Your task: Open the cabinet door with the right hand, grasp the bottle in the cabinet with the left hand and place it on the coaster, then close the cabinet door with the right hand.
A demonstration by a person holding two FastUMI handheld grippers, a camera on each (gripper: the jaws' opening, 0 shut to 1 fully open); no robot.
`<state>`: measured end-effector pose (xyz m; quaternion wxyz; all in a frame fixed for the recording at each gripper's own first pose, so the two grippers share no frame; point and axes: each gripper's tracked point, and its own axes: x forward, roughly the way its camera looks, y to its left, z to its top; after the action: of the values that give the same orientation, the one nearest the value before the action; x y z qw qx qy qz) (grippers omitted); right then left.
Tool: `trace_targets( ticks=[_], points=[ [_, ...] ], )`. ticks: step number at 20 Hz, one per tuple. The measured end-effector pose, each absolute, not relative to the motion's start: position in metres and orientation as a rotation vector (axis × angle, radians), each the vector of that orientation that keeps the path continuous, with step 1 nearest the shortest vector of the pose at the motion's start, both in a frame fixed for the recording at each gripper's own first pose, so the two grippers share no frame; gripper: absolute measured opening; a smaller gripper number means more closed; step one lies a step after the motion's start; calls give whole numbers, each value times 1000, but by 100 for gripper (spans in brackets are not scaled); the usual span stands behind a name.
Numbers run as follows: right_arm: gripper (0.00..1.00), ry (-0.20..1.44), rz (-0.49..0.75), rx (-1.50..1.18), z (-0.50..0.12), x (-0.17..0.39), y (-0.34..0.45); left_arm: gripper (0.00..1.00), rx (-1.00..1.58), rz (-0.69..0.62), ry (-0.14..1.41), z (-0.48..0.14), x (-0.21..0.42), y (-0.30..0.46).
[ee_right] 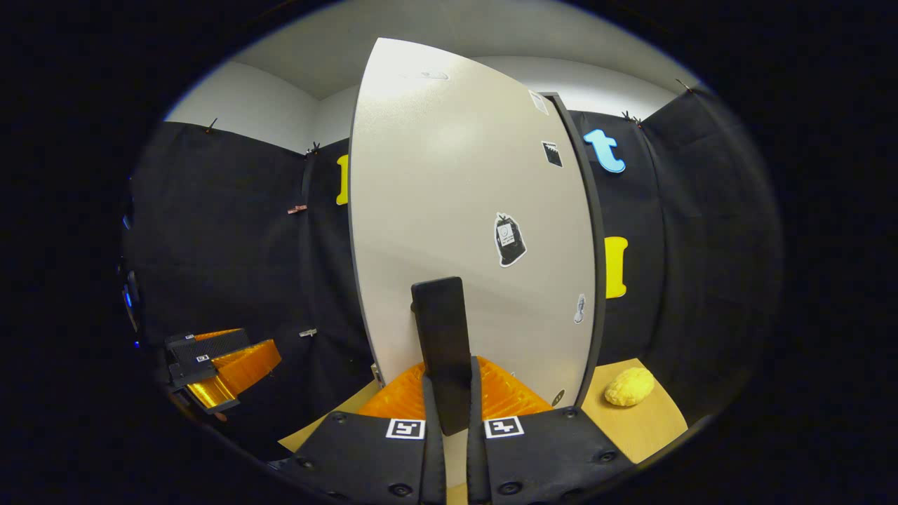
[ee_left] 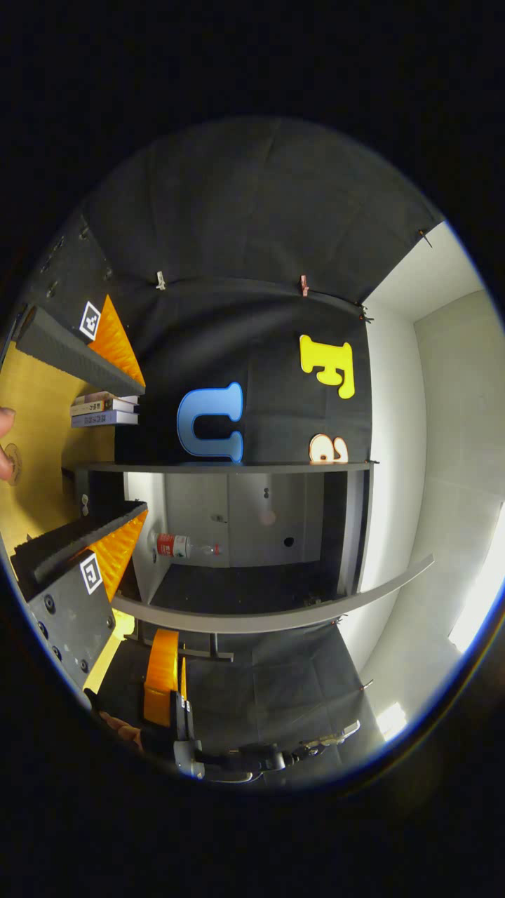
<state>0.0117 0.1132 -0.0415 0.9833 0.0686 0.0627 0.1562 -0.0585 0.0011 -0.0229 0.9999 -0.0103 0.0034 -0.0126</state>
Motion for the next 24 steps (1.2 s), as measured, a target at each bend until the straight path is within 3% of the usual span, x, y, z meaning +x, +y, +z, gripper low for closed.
trace_targets(
  ticks=[9, 24],
  points=[
    [21, 128, 196, 148, -38, -14, 42, 94, -58, -101, 5, -21, -46, -46],
    [15, 110, -21, 77, -36, -17, -65, 94, -72, -147, 17, -23, -31, -77]
  ],
)
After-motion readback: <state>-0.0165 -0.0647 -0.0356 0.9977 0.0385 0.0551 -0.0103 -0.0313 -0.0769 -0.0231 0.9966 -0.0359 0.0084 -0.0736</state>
